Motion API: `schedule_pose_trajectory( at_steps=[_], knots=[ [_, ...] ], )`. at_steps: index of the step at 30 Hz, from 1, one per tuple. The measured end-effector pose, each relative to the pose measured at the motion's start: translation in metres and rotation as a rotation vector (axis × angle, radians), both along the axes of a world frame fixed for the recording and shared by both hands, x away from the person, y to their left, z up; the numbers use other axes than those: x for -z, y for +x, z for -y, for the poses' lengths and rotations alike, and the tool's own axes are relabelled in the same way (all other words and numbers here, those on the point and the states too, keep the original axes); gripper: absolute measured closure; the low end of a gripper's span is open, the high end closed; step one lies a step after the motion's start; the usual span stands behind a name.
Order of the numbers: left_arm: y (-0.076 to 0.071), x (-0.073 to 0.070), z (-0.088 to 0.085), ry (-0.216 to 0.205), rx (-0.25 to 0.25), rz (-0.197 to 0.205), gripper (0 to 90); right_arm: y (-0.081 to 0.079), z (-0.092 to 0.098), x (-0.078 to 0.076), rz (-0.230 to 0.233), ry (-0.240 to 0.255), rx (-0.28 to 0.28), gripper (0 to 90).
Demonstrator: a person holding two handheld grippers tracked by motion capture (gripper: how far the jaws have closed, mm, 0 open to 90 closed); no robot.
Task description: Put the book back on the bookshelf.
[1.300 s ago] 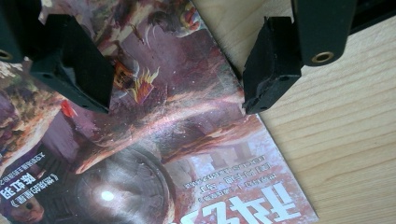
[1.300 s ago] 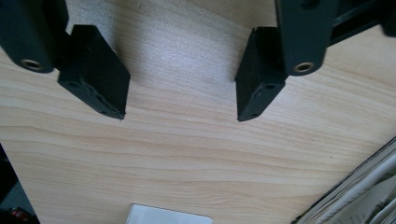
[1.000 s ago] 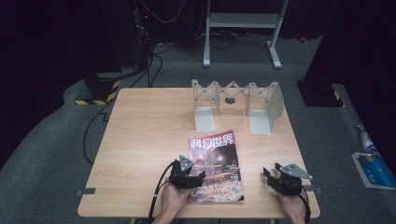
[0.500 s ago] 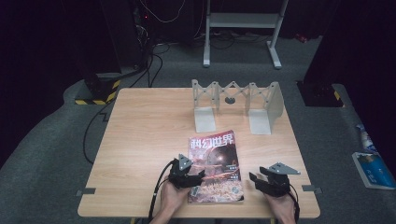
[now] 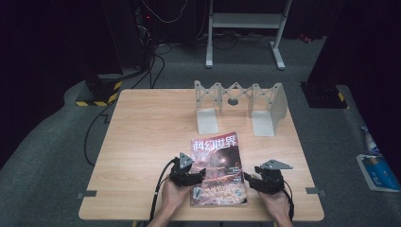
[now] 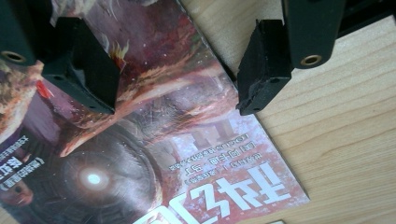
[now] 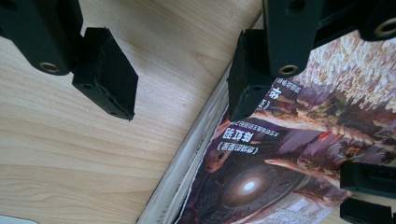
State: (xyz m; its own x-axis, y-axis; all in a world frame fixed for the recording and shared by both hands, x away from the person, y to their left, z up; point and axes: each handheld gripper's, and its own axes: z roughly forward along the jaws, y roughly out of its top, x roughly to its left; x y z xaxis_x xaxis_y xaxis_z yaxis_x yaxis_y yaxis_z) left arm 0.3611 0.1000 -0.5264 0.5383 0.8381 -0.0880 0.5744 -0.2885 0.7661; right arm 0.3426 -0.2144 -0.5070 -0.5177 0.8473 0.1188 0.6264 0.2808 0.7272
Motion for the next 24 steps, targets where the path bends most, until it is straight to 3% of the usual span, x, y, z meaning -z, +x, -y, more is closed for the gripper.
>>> schedule_pose_trajectory(
  at_steps=[3, 7, 16, 19, 24],
  knots=[
    [0.003, 0.001, -0.001, -0.014, -0.007, 0.009, 31.2, 0.003, -0.003, 0.001, 0.001, -0.026, -0.011, 42.7],
    [0.006, 0.003, -0.002, -0.021, -0.003, 0.027, 31.3, 0.006, -0.002, 0.001, -0.003, -0.010, 0.002, 42.6],
    [0.006, 0.007, -0.004, -0.032, 0.007, 0.056, 31.1, 0.009, -0.001, -0.009, 0.040, 0.077, 0.019, 43.6],
    [0.005, 0.007, -0.004, -0.032, 0.010, 0.064, 31.4, 0.013, -0.007, -0.008, 0.040, 0.067, 0.005, 44.0],
    [0.006, 0.007, -0.006, -0.034, 0.020, 0.064, 32.0, 0.026, -0.018, -0.003, -0.004, 0.040, 0.003, 43.7]
  ],
)
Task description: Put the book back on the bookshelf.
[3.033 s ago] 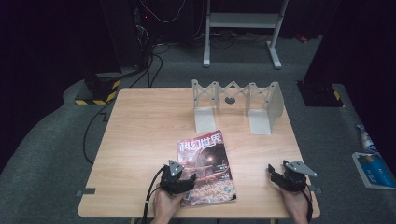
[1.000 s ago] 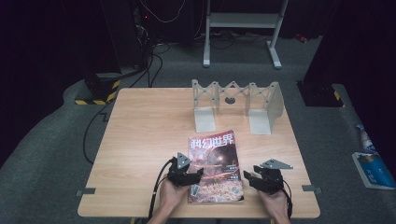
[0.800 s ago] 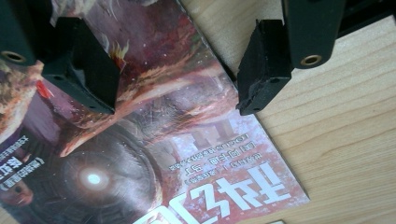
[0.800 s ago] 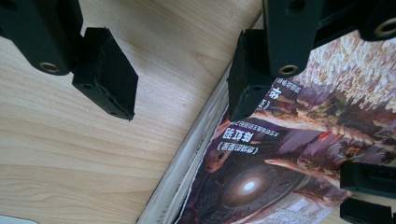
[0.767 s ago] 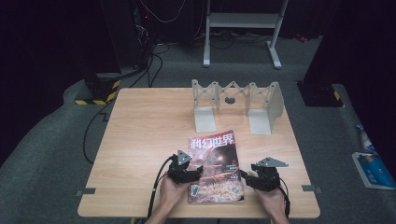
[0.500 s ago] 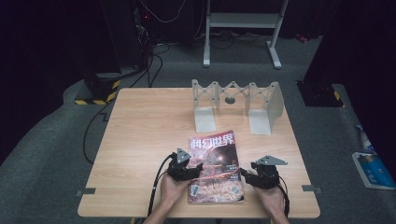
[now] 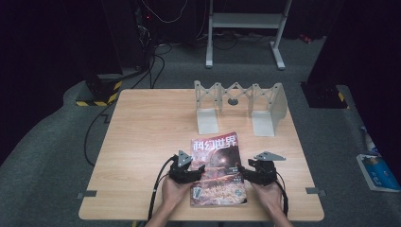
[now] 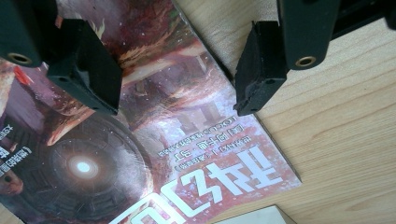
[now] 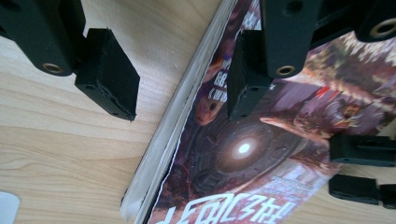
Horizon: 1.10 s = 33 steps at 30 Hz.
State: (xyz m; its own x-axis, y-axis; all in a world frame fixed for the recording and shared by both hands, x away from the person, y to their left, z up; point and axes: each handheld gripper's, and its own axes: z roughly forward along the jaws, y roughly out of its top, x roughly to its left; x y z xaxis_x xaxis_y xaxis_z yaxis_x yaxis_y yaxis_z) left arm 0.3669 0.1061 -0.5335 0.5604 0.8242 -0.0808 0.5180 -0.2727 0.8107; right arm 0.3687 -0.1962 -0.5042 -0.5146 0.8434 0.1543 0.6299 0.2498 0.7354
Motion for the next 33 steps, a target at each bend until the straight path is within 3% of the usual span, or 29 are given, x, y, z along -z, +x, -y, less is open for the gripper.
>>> schedule_pose_trajectory(
  at_steps=[5, 16, 20, 33],
  knots=[
    [0.000, 0.000, 0.000, -0.001, -0.001, 0.000, 32.1, 0.009, -0.004, 0.004, -0.024, -0.010, 0.013, 43.1],
    [0.000, 0.000, 0.000, -0.005, -0.004, -0.004, 32.2, 0.025, -0.014, 0.008, -0.019, -0.053, -0.010, 41.8],
    [0.000, 0.000, 0.000, -0.005, -0.005, -0.002, 32.2, 0.030, -0.017, 0.011, -0.019, -0.036, -0.005, 40.6],
    [0.000, 0.000, 0.000, -0.003, -0.004, 0.002, 32.2, 0.055, -0.030, 0.011, -0.085, -0.013, 0.006, 35.7]
  ],
)
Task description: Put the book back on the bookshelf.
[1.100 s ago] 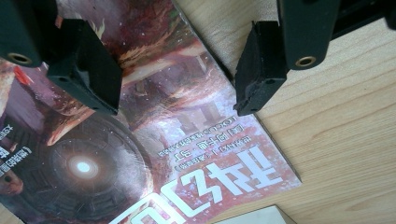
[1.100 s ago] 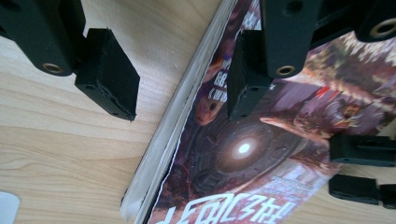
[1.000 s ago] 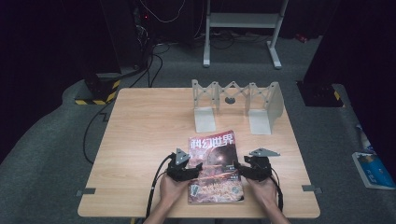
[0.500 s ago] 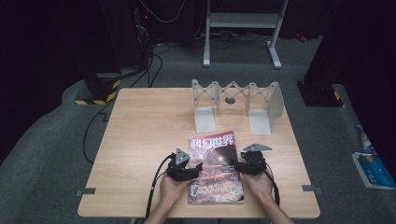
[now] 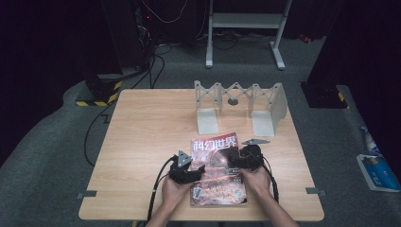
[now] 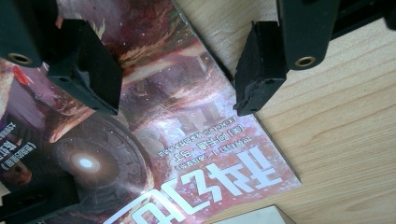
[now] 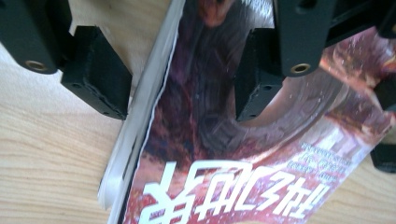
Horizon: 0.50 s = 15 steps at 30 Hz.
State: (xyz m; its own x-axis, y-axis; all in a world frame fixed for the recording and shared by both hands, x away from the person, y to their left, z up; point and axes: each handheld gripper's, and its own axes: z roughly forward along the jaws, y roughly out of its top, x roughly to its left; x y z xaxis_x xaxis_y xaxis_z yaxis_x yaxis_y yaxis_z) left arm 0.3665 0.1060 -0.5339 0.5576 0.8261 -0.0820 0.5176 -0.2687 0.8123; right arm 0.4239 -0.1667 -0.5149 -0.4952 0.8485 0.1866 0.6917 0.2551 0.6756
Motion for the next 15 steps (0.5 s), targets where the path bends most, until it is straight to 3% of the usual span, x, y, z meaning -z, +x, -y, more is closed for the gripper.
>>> schedule_pose_trajectory(
  at_steps=[6, 15],
  knots=[
    [0.0000, 0.0000, 0.0001, 0.001, 0.000, 0.001, 32.2, 0.0068, -0.0081, 0.0009, 0.013, -0.015, 0.007, 31.2],
    [-0.0001, 0.0003, 0.0009, -0.004, -0.003, 0.001, 32.1, 0.0075, -0.0095, 0.0011, 0.021, -0.021, 0.015, 31.6]
  ],
)
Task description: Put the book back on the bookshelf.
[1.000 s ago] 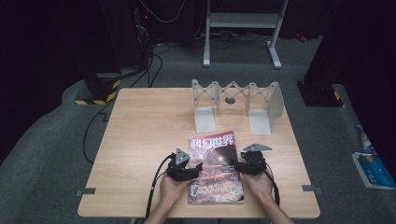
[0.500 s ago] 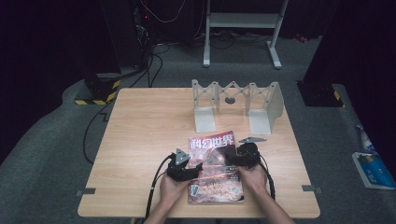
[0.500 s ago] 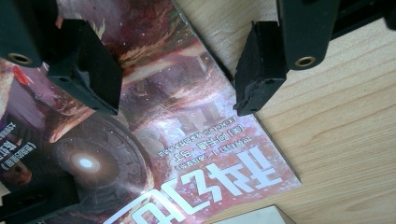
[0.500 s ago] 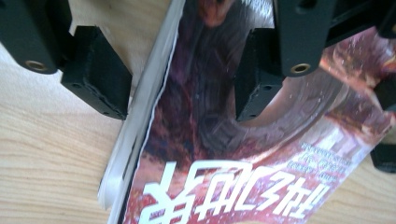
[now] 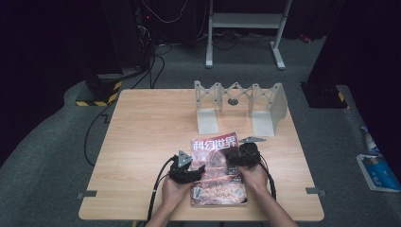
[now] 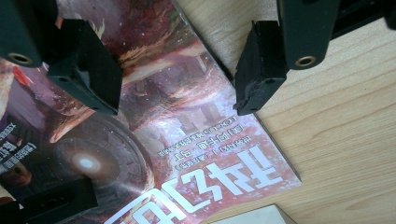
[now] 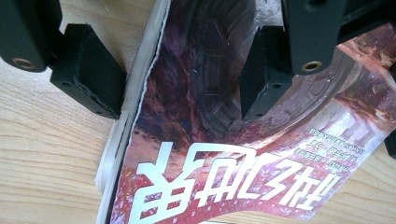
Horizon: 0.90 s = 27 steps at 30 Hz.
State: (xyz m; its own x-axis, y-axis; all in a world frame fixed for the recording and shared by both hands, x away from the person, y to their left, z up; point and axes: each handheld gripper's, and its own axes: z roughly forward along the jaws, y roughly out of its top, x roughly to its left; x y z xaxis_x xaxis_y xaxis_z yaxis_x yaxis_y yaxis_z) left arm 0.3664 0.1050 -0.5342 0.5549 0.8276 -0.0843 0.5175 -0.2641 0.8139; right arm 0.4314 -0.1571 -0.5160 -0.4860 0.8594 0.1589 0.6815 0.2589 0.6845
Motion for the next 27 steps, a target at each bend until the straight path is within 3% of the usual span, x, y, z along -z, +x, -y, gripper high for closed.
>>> schedule_pose_trajectory(
  at_steps=[4, 12, 23, 27],
  knots=[
    [0.000, 0.000, 0.000, 0.000, 0.000, 0.000, 32.1, -0.001, 0.000, 0.000, 0.005, 0.000, -0.001, 32.6],
    [0.000, 0.000, 0.000, 0.001, 0.000, 0.000, 32.1, -0.008, -0.004, -0.009, 0.089, -0.064, -0.047, 47.1],
    [0.001, 0.000, 0.001, 0.002, -0.003, 0.005, 32.1, -0.016, 0.001, -0.018, 0.104, 0.001, -0.096, 54.6],
    [0.001, 0.000, 0.001, 0.006, -0.001, 0.008, 32.3, -0.018, 0.005, -0.017, 0.076, 0.006, -0.105, 55.9]
  ],
)
